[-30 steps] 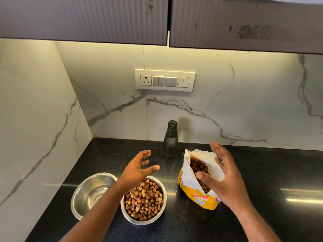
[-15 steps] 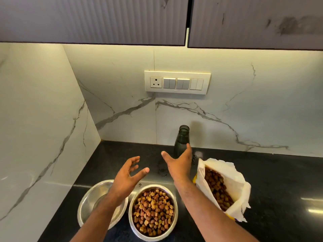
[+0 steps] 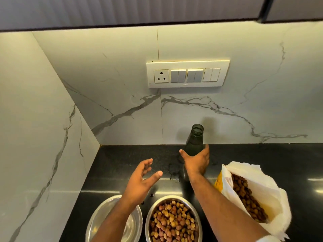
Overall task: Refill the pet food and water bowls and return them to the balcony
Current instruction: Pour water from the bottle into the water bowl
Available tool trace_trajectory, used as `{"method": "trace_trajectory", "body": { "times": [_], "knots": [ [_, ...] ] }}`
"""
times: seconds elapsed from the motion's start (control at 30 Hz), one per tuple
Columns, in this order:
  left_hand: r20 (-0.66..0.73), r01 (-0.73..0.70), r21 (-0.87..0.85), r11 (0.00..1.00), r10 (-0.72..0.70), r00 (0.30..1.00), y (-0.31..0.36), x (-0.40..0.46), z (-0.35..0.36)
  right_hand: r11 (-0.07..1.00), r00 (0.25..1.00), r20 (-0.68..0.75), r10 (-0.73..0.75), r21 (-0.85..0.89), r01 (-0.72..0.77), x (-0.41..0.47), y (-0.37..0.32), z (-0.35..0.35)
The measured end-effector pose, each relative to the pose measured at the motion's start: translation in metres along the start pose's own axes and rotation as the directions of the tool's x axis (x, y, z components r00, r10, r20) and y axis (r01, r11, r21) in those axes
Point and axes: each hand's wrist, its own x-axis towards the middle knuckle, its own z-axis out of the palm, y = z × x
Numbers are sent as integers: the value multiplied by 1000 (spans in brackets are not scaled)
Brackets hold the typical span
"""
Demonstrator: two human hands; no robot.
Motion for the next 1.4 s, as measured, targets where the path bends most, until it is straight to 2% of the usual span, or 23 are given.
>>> {"method": "trace_trajectory", "body": {
  "times": [0.33,0.7,0.87,1.13,1.4],
  "knots": [
    [169,16,-19,1000,-13,986,-6,37,-20,996,996,-77,-53,-69,48,12,0,6],
    [187,-4,-14,1000,7,982,1,52,-28,986,997,3,-83,-144,83,8,-6,-7],
    [150,-40,-30,999,44,988,8,32,-33,970,980,111,-166,-162,183,-16,-16,-21],
    [76,-64,-64,996,69,995,9,-18,-50,888,893,328,-307,-240,393,-64,-27,-38],
    [-134,-43,-63,997,35,990,-9,-77,-73,747,734,522,-435,-247,618,-99,-35,-43]
  ]
}}
